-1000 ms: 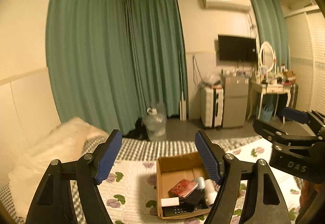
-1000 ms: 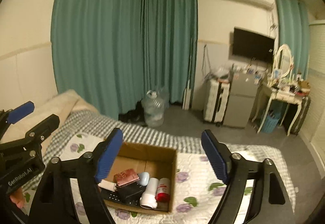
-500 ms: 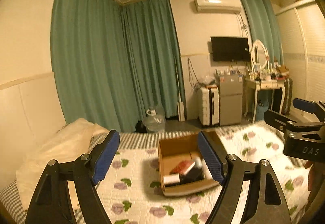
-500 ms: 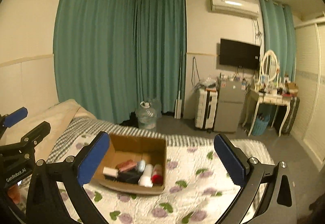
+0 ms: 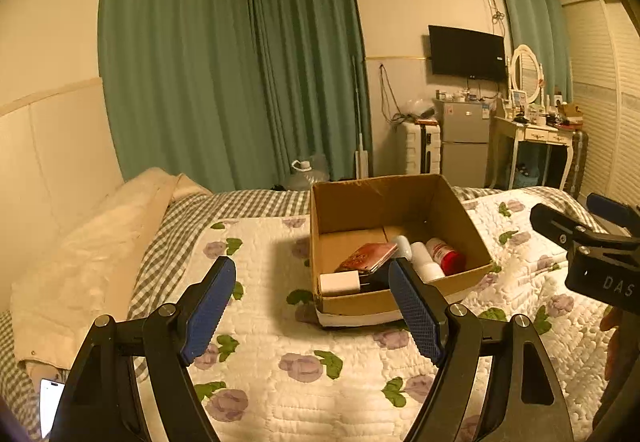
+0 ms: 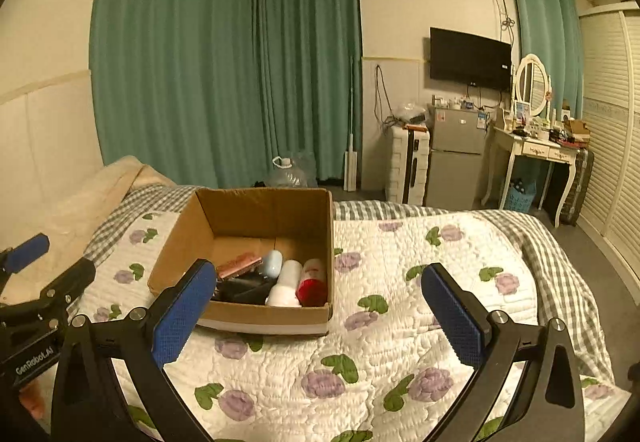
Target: Organize rigid objects
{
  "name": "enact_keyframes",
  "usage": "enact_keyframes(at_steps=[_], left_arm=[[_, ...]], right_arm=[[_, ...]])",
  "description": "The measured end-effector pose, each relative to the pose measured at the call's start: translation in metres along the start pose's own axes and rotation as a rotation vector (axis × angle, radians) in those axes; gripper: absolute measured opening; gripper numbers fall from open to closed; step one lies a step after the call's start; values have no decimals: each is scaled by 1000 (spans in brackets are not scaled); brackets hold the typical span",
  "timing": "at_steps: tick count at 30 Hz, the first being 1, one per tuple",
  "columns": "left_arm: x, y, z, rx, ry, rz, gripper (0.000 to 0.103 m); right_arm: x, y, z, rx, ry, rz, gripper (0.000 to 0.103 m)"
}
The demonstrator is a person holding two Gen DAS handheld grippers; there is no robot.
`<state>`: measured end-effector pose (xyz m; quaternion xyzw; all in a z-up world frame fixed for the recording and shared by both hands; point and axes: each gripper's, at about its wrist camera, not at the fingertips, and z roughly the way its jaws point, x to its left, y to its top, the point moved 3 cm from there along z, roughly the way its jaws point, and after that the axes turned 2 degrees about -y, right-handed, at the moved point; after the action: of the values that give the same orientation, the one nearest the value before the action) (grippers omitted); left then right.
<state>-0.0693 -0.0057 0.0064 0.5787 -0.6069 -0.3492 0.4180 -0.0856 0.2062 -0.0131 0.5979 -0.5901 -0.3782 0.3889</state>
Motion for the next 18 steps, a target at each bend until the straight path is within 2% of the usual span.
enact_keyframes(at_steps=[18], left_arm=[[3, -4, 1, 26, -1, -29, 82]], right_arm=[[9, -3, 4, 13, -6, -39, 103]])
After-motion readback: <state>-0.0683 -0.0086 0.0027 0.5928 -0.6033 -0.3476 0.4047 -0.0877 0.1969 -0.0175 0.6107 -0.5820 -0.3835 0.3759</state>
